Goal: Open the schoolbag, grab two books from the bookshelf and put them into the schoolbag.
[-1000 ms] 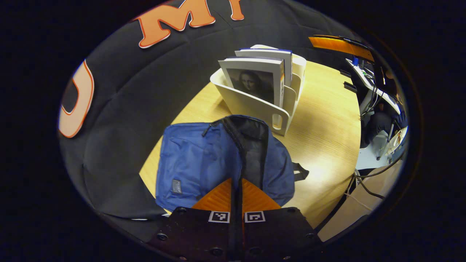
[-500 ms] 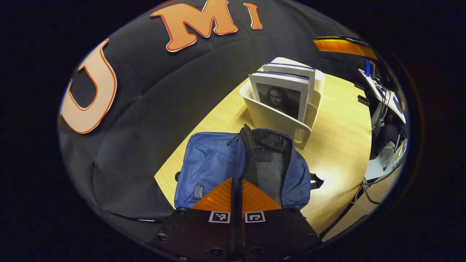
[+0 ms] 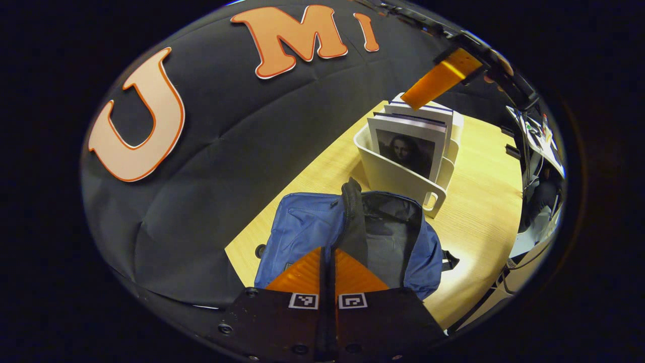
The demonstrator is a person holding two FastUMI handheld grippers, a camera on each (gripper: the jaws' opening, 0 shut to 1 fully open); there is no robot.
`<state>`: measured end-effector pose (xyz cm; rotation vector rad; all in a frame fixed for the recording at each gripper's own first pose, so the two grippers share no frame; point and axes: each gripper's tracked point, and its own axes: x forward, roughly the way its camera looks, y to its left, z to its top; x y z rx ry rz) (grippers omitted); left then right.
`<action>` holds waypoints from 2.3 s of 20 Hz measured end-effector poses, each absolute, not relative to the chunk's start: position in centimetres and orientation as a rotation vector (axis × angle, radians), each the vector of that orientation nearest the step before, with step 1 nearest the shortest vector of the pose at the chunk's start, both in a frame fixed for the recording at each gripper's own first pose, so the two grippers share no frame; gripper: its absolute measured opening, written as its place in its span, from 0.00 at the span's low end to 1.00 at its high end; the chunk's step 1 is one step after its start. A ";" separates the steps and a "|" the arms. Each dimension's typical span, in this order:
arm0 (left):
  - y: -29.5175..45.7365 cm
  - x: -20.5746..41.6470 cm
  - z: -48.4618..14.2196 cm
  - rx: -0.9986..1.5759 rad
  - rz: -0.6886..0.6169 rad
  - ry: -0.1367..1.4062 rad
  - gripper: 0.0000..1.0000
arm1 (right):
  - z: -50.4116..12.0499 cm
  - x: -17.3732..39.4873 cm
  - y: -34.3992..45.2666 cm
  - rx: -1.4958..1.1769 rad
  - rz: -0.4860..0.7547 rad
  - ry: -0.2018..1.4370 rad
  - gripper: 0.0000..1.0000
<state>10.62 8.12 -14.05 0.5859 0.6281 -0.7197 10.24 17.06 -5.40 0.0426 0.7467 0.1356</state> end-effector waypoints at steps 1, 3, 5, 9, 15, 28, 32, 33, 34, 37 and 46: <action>8.1 10.7 -14.1 0.578 -0.722 0.630 0.01 | -6.1 11.1 16.8 0.029 0.120 0.771 0.98; 8.4 10.6 -14.4 0.566 -0.726 0.638 0.01 | -7.5 12.0 16.3 0.001 0.093 0.838 0.98; 8.5 10.6 -14.5 0.562 -0.736 0.634 0.00 | -8.5 12.3 16.4 0.005 0.093 0.907 0.98; 8.4 10.9 -14.3 0.560 -0.749 0.629 0.00 | -11.0 12.8 15.4 -0.031 0.063 1.019 0.98; 8.5 11.0 -15.1 0.545 -0.753 0.643 0.01 | -13.4 13.7 16.2 -0.035 0.072 1.096 0.98; 8.2 11.3 -15.5 0.551 -0.751 0.673 0.01 | -14.9 14.7 14.6 -0.050 0.024 1.128 0.45; 8.3 11.2 -15.5 0.557 -0.749 0.677 0.01 | -14.5 14.7 14.6 -0.048 0.024 1.112 0.35; 8.2 11.3 -15.5 0.558 -0.747 0.678 0.01 | -14.3 14.7 14.6 -0.041 0.024 1.105 0.35; 8.2 11.2 -15.4 0.559 -0.748 0.676 0.01 | -14.0 14.7 14.6 -0.031 0.026 1.101 0.35; 8.1 11.0 -15.2 0.563 -0.751 0.672 0.01 | -12.7 14.2 14.4 -0.011 0.029 1.079 0.34; 8.1 10.5 -15.5 0.566 -0.772 0.668 0.01 | -5.8 12.0 14.1 -0.006 0.027 0.944 0.33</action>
